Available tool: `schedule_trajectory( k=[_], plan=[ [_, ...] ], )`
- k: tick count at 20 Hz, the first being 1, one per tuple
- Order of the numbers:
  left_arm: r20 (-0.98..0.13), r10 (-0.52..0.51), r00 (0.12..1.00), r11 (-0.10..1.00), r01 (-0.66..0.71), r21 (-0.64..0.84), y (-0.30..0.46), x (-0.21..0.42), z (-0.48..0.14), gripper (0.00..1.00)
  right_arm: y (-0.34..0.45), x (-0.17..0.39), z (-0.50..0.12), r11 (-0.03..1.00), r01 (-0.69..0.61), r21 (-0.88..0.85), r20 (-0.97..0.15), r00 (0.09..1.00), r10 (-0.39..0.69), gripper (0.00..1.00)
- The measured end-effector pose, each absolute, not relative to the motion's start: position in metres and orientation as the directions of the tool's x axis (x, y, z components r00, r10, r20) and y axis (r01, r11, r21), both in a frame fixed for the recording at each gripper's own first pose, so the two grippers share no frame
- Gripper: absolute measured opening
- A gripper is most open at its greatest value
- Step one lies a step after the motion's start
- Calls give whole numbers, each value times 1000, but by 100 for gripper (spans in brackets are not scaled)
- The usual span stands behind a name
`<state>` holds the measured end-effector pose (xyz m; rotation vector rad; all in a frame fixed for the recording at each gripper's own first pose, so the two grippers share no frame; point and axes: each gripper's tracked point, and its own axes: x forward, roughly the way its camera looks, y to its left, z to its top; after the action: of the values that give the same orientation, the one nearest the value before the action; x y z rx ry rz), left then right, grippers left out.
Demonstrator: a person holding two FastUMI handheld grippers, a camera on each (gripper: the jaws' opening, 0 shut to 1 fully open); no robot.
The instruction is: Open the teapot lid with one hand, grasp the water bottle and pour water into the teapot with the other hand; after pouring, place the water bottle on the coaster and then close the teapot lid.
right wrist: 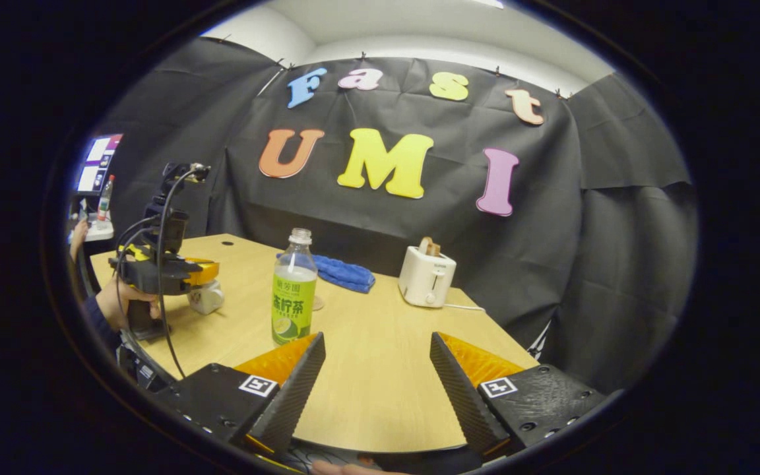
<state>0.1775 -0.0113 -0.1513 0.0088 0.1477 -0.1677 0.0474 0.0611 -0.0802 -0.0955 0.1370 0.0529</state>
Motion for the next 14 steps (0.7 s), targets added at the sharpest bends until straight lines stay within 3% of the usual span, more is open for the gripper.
schedule_trajectory(
  k=[8, 14],
  plan=[
    [-91, -162, 983, 985, 156, -69, -3, 159, -89, 4, 111, 59, -98, 977, -209, 49, -136, 967, 214, 95],
    [-92, -157, 983, 986, 150, -78, 2, 110, -50, 4, 122, 84, -98, 976, -201, 77, -149, 966, 211, 95]
  ],
)
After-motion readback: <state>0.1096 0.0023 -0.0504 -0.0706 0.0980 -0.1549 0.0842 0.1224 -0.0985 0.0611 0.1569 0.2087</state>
